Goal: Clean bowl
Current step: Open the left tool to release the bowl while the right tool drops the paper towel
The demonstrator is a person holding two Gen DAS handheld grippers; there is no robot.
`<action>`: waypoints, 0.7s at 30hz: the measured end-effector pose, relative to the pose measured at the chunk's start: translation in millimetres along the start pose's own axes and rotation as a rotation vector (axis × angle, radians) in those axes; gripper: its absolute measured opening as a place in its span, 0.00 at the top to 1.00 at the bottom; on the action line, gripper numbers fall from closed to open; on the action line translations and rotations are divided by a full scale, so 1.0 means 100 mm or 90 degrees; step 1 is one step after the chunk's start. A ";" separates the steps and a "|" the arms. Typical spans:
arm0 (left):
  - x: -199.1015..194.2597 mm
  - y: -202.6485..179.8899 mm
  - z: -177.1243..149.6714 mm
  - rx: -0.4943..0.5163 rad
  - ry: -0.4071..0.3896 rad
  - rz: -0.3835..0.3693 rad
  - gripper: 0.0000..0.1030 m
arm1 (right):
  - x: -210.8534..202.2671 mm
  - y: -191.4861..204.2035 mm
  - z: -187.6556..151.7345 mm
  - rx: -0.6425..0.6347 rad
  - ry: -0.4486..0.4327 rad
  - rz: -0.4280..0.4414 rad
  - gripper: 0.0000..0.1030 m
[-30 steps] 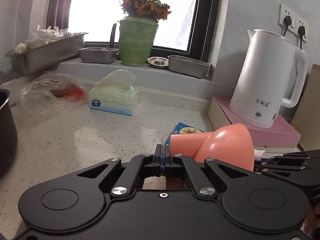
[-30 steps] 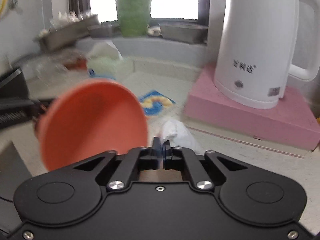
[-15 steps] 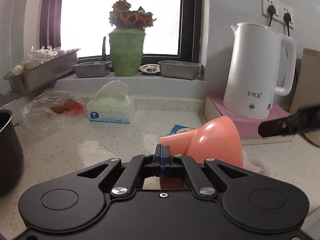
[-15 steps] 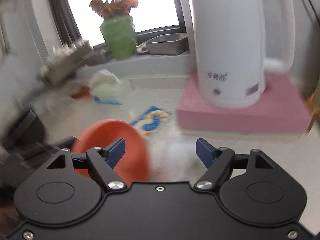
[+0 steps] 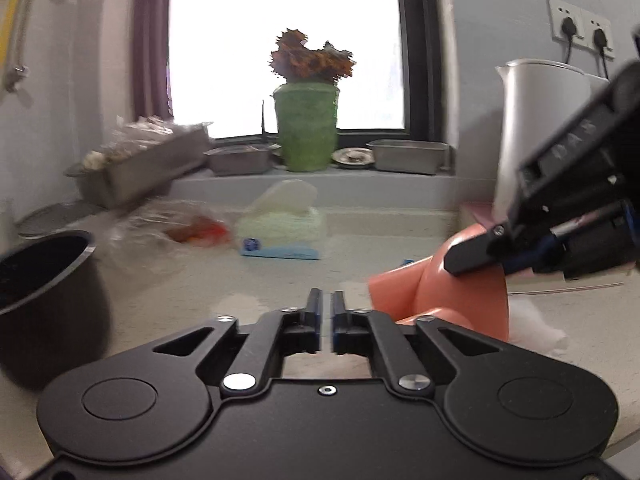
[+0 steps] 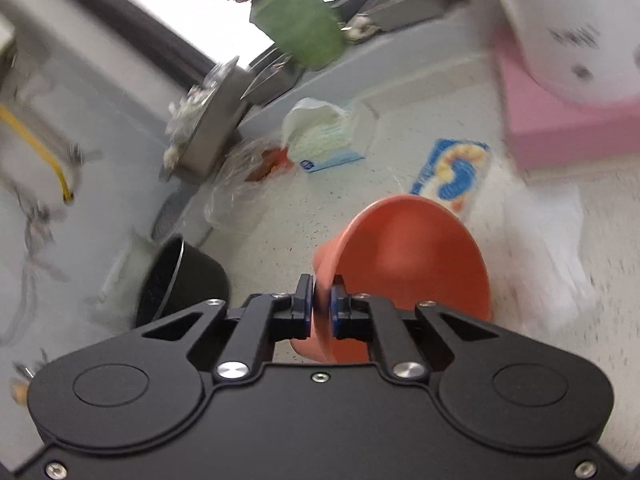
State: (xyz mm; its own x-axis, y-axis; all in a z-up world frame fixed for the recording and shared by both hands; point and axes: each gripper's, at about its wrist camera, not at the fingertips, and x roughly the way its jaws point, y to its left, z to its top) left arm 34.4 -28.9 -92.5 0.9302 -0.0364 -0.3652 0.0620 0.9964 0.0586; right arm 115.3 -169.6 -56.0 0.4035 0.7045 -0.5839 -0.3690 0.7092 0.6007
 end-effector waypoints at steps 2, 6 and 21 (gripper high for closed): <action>-0.09 0.09 -0.04 -0.014 -0.015 0.015 0.39 | 0.12 0.22 0.03 -0.079 0.021 -0.020 0.92; -0.22 0.22 -0.12 -0.018 -0.013 0.043 0.36 | 0.49 0.76 -0.03 -0.313 0.080 -0.076 0.91; -0.44 0.33 -0.38 -0.001 0.032 0.031 0.31 | 1.32 1.52 -0.87 -0.868 0.115 -0.210 0.58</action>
State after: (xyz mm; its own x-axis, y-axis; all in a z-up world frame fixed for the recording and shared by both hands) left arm -17.9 8.3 -110.1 0.9127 0.0160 -0.4083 0.0166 0.9970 0.0762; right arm 39.1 33.2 -89.3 0.5560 0.4241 -0.7148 -0.8299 0.2353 -0.5059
